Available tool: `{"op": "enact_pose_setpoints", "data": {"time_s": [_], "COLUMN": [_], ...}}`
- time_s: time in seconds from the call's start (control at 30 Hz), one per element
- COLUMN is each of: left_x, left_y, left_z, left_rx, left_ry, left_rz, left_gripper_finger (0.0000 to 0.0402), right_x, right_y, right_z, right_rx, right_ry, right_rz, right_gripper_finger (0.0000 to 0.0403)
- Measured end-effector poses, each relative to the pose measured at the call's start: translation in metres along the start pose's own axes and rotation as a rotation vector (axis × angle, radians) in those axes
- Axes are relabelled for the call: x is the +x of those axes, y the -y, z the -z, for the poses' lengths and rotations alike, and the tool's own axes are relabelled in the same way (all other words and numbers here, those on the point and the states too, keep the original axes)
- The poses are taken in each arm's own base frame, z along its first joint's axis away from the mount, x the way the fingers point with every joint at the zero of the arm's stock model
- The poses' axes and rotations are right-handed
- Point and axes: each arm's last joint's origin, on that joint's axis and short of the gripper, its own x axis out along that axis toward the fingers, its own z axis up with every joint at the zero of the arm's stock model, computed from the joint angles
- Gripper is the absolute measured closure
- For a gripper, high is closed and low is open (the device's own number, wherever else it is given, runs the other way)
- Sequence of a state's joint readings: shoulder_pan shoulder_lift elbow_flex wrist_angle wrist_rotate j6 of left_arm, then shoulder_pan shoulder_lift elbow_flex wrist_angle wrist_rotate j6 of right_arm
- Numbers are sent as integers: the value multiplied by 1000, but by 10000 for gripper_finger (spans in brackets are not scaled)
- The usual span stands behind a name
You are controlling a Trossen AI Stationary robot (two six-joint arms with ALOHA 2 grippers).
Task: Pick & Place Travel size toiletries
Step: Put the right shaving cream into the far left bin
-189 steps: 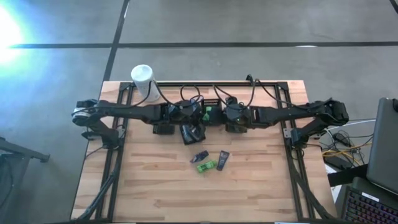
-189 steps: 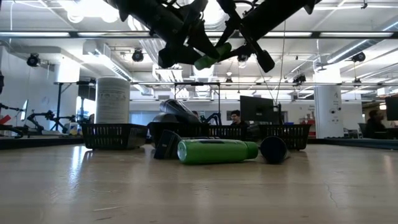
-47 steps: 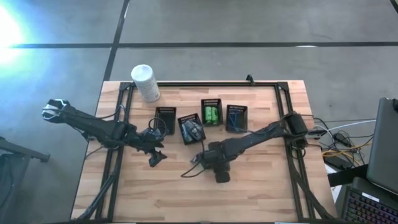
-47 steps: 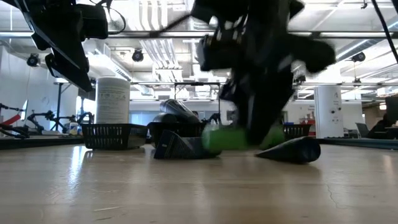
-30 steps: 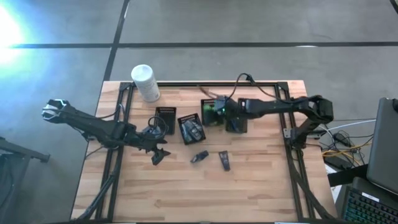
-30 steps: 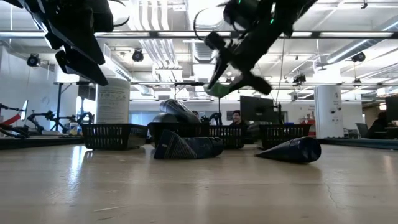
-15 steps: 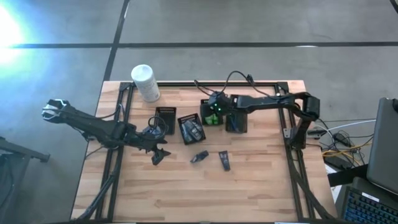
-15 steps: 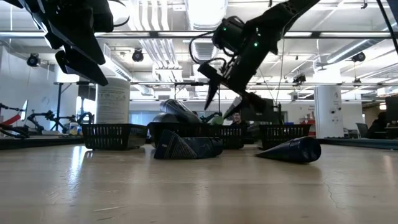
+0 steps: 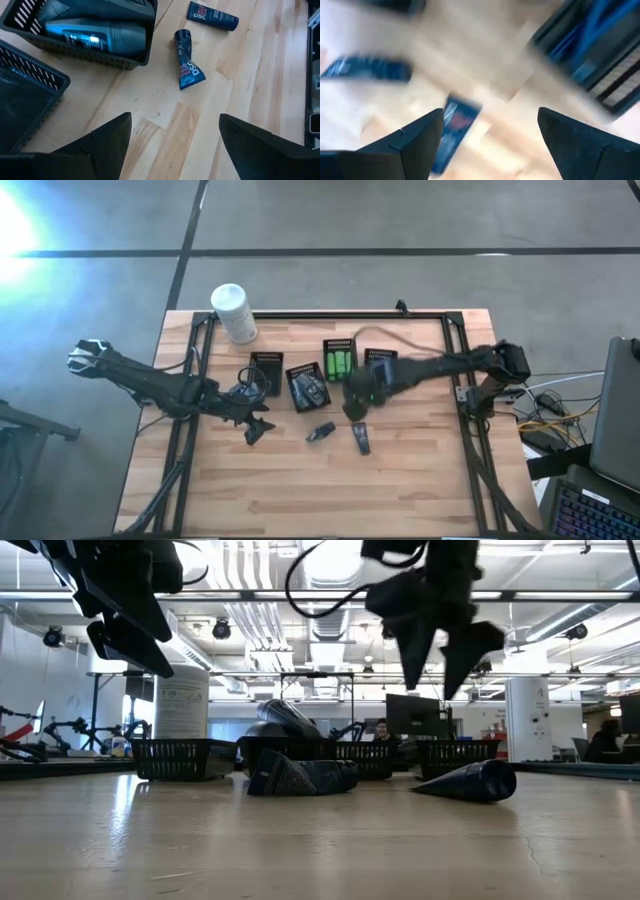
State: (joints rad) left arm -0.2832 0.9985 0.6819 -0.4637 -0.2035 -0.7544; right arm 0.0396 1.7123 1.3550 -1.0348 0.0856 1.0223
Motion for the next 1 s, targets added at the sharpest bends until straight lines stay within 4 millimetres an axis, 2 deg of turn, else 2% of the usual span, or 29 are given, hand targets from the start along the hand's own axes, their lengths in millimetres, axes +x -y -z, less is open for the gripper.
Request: {"op": "enact_pose_setpoints", "data": {"time_s": [0.17, 0.23, 0.43, 0.53, 0.7, 0.83, 1.0], "left_x": [0, 0, 4, 7, 11, 12, 12], "left_y": [0, 2, 6, 8, 10, 10, 10], "left_z": [0, 0, -3, -5, -5, -5, -5], "left_rx": [-33, -36, -49, -69, -91, -102, -104], "left_ry": [-5, -16, 5, 18, 10, 11, 13], "left_rz": [7, 33, 73, 86, 88, 89, 92], "left_gripper_finger": [97, 97, 97, 97, 97, 97, 97], "right_x": [9, 10, 21, 31, 53, 71, 88], "right_y": [-27, -31, -33, -34, -29, -23, -30], "right_z": [51, 68, 99, 108, 111, 116, 120], "right_rx": [48, 74, 183, 225, 270, 264, 232], "right_ry": [-15, -6, -12, 30, 43, 22, 1], "right_rz": [-61, -59, -51, -99, -161, -131, -127], "right_gripper_finger": [76, 77, 75, 72, 75, 76, 78]}}
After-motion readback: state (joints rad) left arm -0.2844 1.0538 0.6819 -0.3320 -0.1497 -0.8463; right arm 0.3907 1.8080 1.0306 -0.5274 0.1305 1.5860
